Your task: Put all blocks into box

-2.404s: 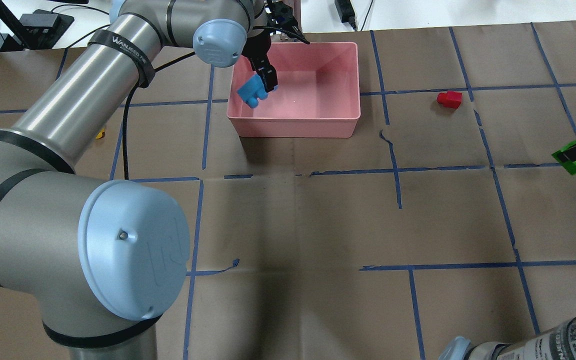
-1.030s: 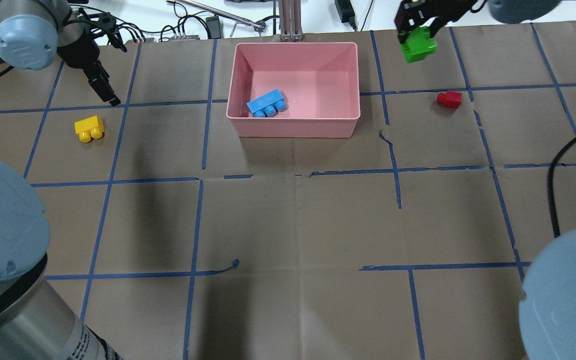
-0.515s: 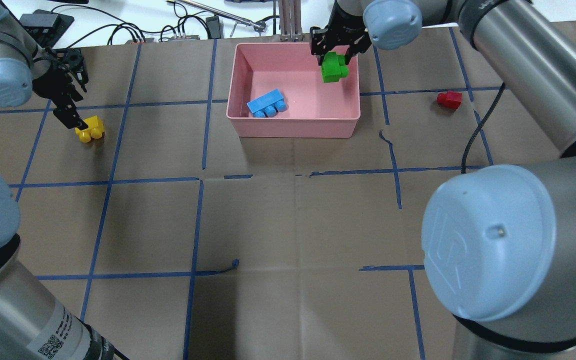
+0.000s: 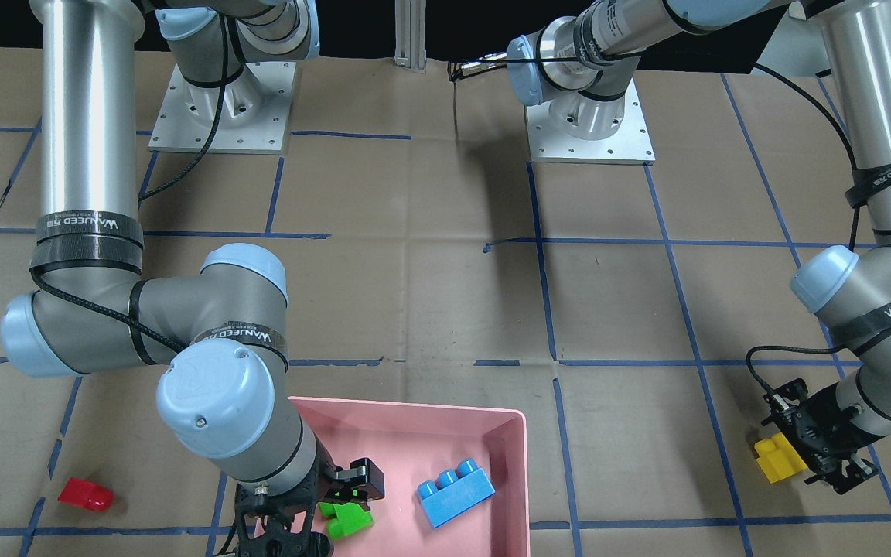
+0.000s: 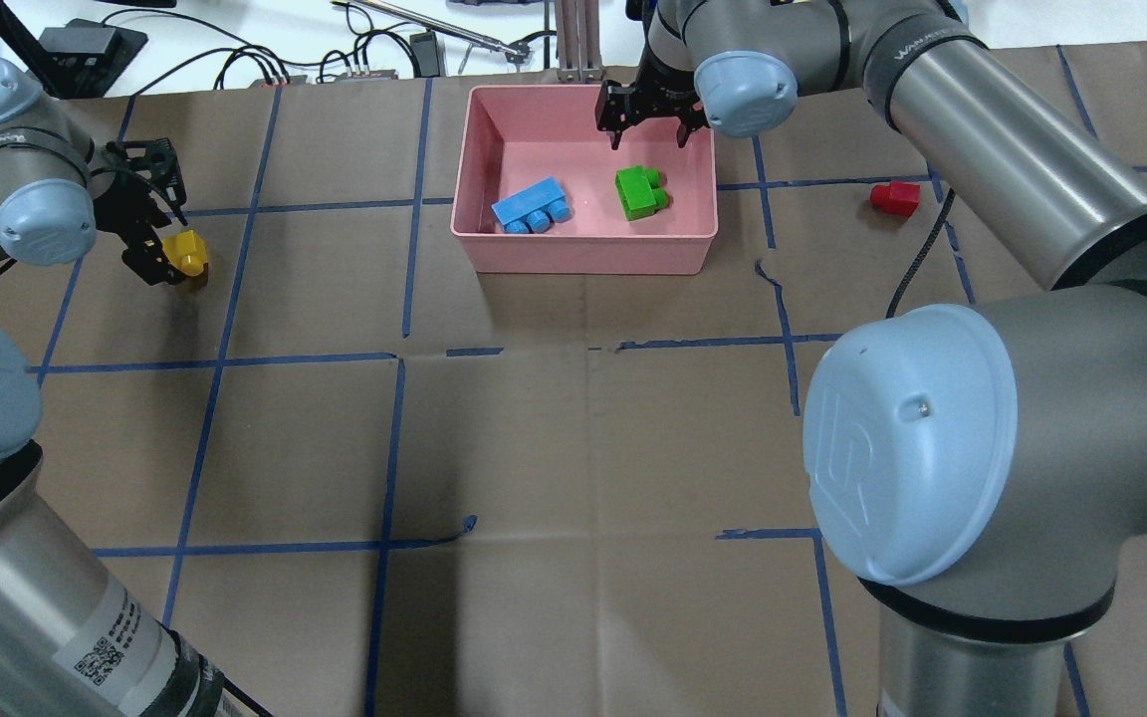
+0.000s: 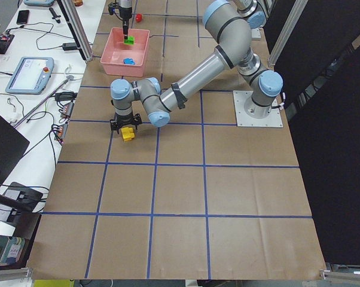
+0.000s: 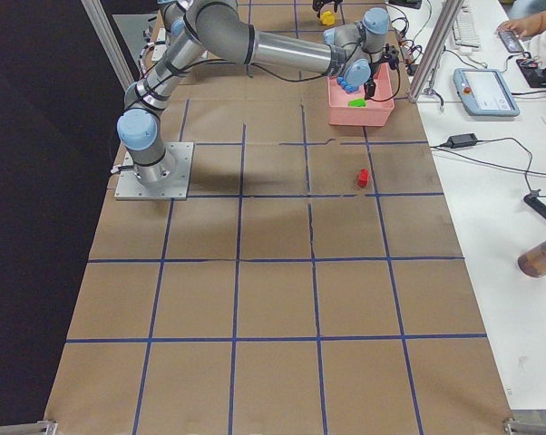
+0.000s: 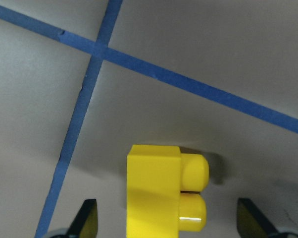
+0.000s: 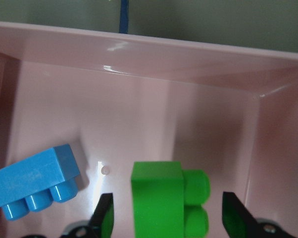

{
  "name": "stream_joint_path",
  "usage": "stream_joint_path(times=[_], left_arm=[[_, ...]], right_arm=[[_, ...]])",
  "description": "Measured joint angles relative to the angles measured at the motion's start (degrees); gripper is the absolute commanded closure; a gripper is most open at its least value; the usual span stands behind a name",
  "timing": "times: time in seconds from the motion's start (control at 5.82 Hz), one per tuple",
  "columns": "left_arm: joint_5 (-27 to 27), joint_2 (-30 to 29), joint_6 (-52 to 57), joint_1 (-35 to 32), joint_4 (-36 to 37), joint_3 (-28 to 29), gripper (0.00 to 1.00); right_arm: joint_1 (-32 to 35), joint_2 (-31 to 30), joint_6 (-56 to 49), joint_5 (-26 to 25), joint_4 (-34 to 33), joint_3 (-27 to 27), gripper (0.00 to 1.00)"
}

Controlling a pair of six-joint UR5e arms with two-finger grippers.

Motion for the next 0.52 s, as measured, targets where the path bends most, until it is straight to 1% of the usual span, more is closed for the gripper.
stream_joint_path(times=[0.17,0.34,0.52], left_arm=[[0.0,-0.2,0.0,0.0,0.1,-0.1,0.00],[0.0,-0.4,0.0,0.0,0.0,0.0,0.00],[0.0,-0.5,-0.1,0.0,-0.2,0.1,0.09]], right_arm=[[0.1,-1.0,0.0,-1.3,0.7,0.0,0.00],[0.1,-3.5,0.0,-3.1,3.9,0.0,0.00],[-0.2,-7.8,0.0,-4.7,10.6,0.2,0.00]])
